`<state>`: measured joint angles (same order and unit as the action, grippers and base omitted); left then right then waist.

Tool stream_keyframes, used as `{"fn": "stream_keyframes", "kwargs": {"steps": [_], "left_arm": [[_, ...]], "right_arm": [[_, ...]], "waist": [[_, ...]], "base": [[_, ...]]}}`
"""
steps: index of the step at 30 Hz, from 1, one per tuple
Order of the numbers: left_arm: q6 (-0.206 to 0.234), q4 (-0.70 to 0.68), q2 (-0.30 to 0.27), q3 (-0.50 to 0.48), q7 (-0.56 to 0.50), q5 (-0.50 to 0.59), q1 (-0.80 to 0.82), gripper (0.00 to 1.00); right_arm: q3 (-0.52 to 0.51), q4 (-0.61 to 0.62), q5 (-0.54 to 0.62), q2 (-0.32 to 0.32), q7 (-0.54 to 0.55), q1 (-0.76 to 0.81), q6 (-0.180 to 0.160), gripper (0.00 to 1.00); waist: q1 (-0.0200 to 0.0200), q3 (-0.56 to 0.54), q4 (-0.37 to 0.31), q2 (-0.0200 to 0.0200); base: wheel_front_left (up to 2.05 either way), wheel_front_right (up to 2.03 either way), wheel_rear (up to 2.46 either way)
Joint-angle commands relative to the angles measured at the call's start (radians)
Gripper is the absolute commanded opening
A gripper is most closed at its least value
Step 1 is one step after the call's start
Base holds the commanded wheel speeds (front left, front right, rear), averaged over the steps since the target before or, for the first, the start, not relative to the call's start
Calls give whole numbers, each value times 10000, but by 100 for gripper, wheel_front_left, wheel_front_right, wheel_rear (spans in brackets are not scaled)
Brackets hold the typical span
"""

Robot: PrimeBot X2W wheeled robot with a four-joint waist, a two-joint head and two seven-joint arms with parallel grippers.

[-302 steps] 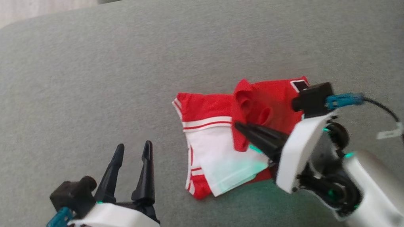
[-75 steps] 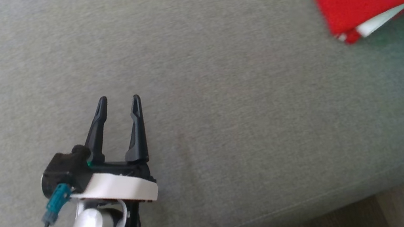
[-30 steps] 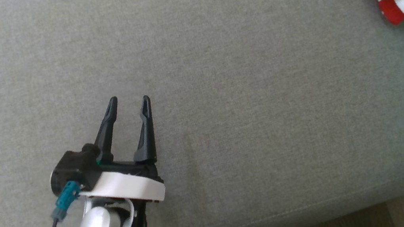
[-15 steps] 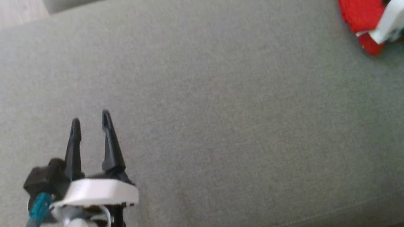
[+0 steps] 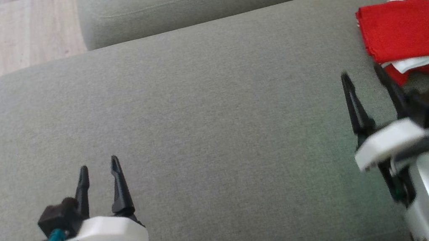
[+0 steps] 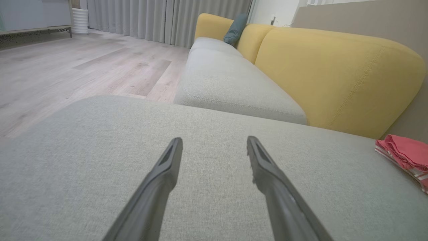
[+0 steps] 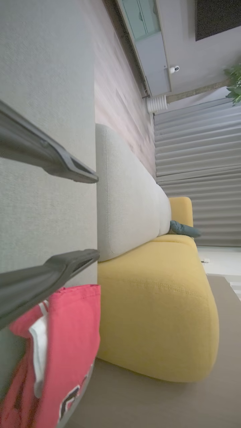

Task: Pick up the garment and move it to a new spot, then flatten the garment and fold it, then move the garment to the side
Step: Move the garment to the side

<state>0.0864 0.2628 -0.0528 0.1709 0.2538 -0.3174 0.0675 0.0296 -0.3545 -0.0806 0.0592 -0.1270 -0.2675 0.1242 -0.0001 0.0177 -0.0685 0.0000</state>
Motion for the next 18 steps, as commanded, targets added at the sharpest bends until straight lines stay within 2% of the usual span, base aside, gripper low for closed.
{"fn": "stream_keyframes", "kwargs": {"steps": [1, 8, 18], "left_arm": [[-40, -248, -4, -253, 80, 97, 267, 100], [-138, -287, 11, -40, 80, 250, 44, 100], [-94, -256, 18, 226, 80, 399, -128, 100]], "right_arm": [[213, 501, -127, -85, -208, -12, 65, 100], [-7, 1044, -457, -87, -717, 1335, 65, 100], [90, 1333, -485, -88, -824, 1731, 65, 100]], "waist": [[1, -53, 103, 0], [1, -103, 281, 0], [1, -156, 416, 0]], "base": [[0, 0, 0], [0, 0, 0], [0, 0, 0]]}}
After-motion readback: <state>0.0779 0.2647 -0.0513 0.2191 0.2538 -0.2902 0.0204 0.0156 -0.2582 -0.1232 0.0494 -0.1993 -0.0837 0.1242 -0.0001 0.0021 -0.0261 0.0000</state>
